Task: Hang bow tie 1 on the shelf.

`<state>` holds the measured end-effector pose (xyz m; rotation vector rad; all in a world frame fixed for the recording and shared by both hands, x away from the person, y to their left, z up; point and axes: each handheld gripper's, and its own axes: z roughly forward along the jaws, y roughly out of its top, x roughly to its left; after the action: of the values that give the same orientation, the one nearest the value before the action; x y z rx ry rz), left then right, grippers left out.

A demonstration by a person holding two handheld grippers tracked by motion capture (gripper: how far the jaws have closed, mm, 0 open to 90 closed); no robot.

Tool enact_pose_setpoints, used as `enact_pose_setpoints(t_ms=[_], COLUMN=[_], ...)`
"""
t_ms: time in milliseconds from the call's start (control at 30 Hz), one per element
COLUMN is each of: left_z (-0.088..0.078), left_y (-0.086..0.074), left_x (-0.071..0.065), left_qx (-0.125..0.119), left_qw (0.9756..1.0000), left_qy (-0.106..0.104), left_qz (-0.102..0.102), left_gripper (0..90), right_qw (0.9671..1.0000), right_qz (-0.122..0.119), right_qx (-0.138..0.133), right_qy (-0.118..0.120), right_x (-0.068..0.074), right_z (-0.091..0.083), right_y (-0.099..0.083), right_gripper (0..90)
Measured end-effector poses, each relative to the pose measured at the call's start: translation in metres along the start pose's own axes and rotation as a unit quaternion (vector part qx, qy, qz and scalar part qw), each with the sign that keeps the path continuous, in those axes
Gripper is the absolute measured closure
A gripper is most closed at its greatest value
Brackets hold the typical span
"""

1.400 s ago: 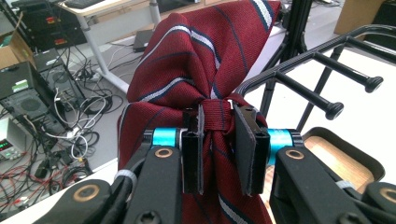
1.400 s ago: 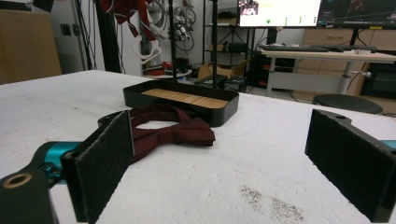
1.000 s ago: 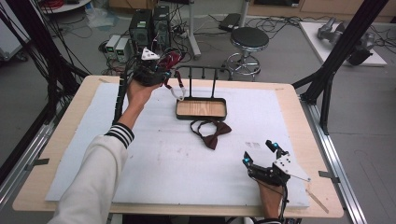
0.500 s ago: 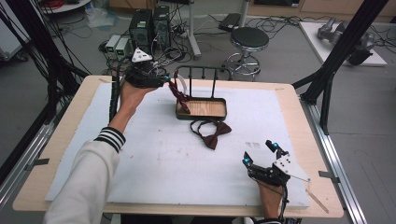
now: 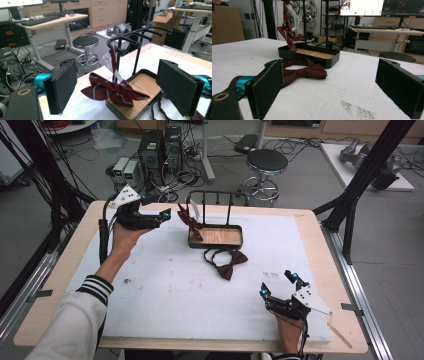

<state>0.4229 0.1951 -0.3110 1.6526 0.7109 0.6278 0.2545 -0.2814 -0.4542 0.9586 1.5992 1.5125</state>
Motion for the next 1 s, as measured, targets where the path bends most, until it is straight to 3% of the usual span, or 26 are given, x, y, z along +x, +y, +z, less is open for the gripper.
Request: enact_pose_setpoints(t_ms=[67,167,500,867,1000], left_z=[-0.010,-0.027,-0.072,-0.092,-0.098], left_y=[-0.006,-0.016,-0.046,-0.087,-0.095], left_x=[0.000,0.001,-0.015,-0.029,-0.032], left_qx=[0.000,-0.009,-0.040,-0.062,-0.073], left_qw=[0.9999,0.9998,0.9992,0.9980,0.9972], left_qy=[0.010,0.011,-0.006,-0.012,-0.009], left_qz=[0.012,0.011,0.009,0.006,0.011], left_gripper=[17.3,16.9,16.9,16.9,16.9], right_qw=[1.0000,1.0000,1.0000,1.0000,1.0000], right_qz=[0.002,0.000,-0.001,-0.003,0.000], right_qx=[0.001,0.001,0.002,0.001,0.002], right_qy=[0.000,0.000,0.000,-0.002,-0.003], right_x=[0.001,0.001,0.001,0.001,0.002], right_z=[0.000,0.000,0.000,0.000,-0.001], right_y=[0.000,0.000,0.000,0.000,0.000], right_gripper=[7.2,7.2,7.2,7.2,7.2])
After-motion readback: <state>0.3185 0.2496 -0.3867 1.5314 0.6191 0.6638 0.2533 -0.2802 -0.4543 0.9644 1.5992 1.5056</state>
